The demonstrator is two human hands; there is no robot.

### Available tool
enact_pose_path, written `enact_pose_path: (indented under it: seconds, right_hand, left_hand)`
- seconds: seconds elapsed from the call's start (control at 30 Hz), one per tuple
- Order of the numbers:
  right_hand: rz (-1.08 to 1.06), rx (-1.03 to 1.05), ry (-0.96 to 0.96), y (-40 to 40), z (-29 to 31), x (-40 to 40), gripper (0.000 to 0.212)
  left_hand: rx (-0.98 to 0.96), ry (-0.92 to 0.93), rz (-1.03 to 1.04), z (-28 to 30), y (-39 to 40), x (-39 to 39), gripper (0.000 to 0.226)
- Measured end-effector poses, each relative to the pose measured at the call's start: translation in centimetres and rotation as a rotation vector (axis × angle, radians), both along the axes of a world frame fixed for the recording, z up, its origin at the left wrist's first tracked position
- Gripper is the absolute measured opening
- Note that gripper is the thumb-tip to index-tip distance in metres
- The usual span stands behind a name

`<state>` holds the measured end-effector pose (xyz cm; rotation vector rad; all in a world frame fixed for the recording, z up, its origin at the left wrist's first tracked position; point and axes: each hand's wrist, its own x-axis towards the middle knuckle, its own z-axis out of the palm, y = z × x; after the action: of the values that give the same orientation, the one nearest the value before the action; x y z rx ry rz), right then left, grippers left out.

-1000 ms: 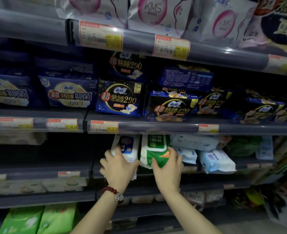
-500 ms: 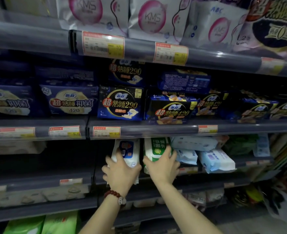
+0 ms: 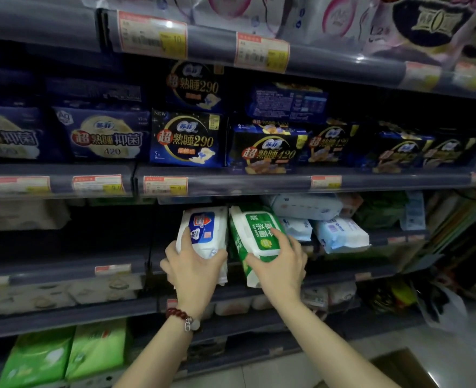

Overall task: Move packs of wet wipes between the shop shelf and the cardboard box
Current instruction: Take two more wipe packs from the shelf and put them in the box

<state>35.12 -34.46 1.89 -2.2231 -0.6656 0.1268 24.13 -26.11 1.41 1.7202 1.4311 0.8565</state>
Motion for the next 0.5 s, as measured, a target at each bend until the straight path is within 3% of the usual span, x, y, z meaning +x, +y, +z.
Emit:
enact_pose_path:
  seconds: [0.23, 0.5]
  right_hand:
    - [-0.051, 0.173, 0.061, -4.3, 0.2, 0.1, 0.070]
    - [-0.283, 0.384, 0.134, -11.1, 0.3, 2.1, 0.067]
  left_hand:
    - [0.040, -0.146, -0.035, 1.8, -4.7, -2.0, 0.088]
    - [0.058, -0.225, -0.271, 3.2, -9.1, 1.9, 0.085]
